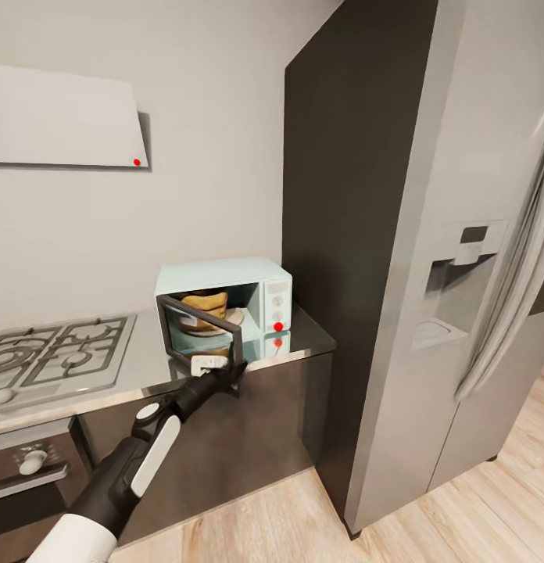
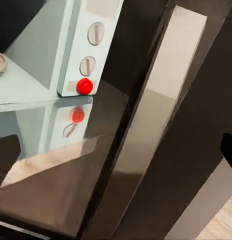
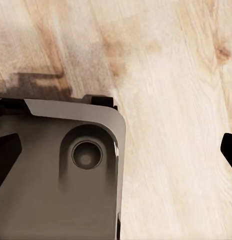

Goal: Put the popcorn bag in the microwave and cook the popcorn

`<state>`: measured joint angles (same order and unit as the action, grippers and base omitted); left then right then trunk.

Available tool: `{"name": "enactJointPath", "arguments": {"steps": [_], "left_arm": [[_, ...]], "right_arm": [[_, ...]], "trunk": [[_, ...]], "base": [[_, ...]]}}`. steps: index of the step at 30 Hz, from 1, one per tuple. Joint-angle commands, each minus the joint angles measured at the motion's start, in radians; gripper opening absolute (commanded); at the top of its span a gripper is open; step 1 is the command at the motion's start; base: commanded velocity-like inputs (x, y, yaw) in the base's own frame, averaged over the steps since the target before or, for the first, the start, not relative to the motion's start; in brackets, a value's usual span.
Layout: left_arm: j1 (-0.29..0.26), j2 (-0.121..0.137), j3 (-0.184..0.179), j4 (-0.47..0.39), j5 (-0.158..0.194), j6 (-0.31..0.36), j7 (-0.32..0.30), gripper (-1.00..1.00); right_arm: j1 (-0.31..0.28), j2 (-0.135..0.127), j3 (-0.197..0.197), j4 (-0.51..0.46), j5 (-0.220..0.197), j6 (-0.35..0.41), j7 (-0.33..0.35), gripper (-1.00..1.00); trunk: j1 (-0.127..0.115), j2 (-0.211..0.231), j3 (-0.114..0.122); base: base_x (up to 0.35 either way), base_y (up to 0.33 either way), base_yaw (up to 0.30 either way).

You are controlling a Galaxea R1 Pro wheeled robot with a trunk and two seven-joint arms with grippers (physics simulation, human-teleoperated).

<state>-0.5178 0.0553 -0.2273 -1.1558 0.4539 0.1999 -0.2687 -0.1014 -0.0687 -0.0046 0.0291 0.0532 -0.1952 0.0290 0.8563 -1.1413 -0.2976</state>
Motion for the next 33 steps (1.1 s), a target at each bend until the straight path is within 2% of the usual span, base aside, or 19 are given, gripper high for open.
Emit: {"name": "enactJointPath", "arguments": {"steps": [1,10,33], "left_arm": [[-0.001,0.0,0.011,-0.001,0.011,0.007,0.001,1.0],[-0.001,-0.003,0.016,-0.002,0.011,0.009,0.002,1.0],[-0.001,-0.005,0.014,0.004,0.009,0.009,0.0,1.0]], "right_arm": [[-0.001,0.0,-0.001,0.003,0.005,-0.006,0.002,1.0],[-0.001,0.0,0.001,0.003,0.009,-0.006,0.002,1.0],[-0.001,0.0,0.001,0.003,0.014,-0.004,0.002,1.0]], "trunk": [[0.0,-0.001,-0.001],[0.0,-0.001,-0.001],[0.0,-0.001,-0.001]], "base": [[0.0,0.0,0.0],[0.043,0.0,0.0],[0.317,0.0,0.0]]}}
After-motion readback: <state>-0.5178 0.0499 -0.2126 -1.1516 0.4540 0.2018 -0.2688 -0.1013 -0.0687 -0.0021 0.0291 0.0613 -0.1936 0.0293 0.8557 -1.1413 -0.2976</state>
